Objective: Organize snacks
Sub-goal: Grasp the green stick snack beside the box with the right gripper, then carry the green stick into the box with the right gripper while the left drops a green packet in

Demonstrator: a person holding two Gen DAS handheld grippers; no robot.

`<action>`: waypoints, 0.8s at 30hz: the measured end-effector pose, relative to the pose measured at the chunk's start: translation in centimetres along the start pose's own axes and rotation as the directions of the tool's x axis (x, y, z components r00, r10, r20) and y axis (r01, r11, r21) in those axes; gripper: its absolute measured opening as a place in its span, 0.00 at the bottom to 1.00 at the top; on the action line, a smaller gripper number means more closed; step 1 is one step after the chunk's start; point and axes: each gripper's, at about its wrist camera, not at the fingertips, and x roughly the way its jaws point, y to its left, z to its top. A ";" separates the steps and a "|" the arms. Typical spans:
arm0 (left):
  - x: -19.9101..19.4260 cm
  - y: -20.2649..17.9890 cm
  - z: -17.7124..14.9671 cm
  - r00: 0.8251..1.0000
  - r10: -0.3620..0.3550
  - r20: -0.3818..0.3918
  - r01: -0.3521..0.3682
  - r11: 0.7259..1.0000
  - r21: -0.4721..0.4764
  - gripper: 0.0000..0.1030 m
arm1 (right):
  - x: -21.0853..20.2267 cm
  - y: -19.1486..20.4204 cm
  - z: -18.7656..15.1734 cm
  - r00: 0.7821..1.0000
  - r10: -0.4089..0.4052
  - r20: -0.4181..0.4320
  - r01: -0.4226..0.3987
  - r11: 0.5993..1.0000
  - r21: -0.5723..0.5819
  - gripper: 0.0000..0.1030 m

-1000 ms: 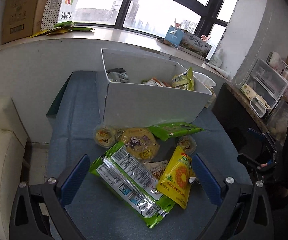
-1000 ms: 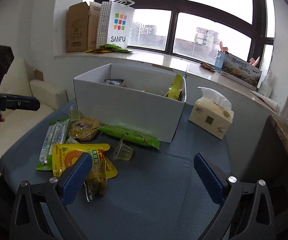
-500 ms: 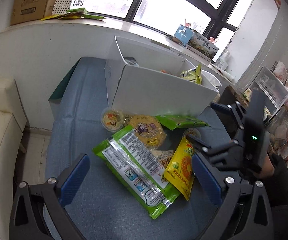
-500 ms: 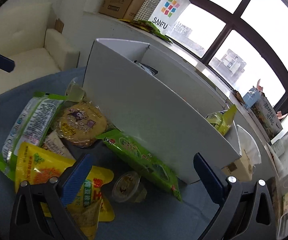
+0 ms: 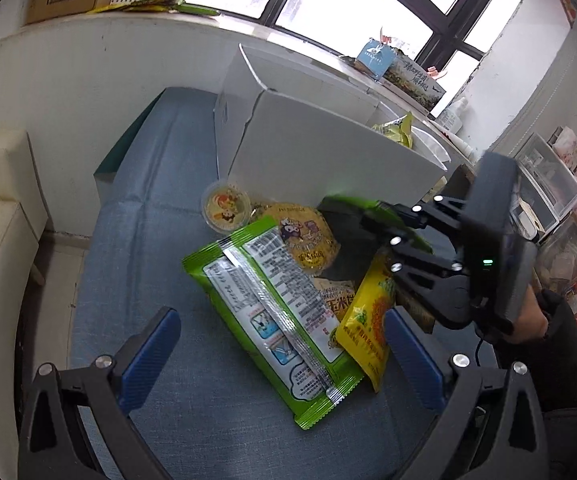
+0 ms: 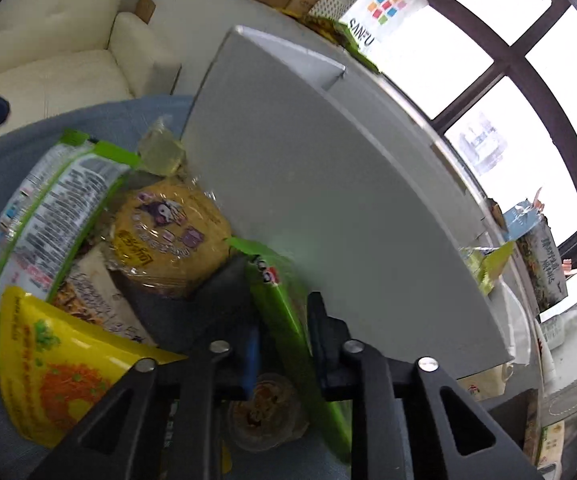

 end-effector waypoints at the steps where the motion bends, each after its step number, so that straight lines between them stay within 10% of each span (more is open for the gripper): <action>1: 0.3 0.0 -0.1 1.000 -0.003 -0.012 0.003 1.000 -0.016 1.00 | -0.6 -0.3 0.0 1.000 -0.005 0.012 0.005 1.000 0.012 0.15; 7: 2.5 0.2 -0.2 0.997 0.021 -0.081 -0.031 0.993 -0.115 1.00 | -5.7 -5.7 -0.2 0.988 0.065 0.138 -0.098 0.963 0.251 0.12; 12: 4.2 -0.7 0.5 0.993 0.067 -0.101 -0.082 0.986 -0.147 1.00 | -9.6 -10.6 -2.1 0.949 0.144 0.281 -0.268 0.835 0.480 0.12; 20: 7.1 -1.4 1.5 0.971 0.198 -0.136 -0.218 0.965 -0.149 0.99 | -13.6 -10.4 -4.7 0.937 0.116 0.329 -0.288 0.788 0.544 0.12; 24: 7.2 -2.5 1.7 0.963 0.251 -0.102 -0.257 0.965 -0.055 0.79 | -14.2 -9.8 -5.7 0.930 0.141 0.340 -0.319 0.768 0.555 0.12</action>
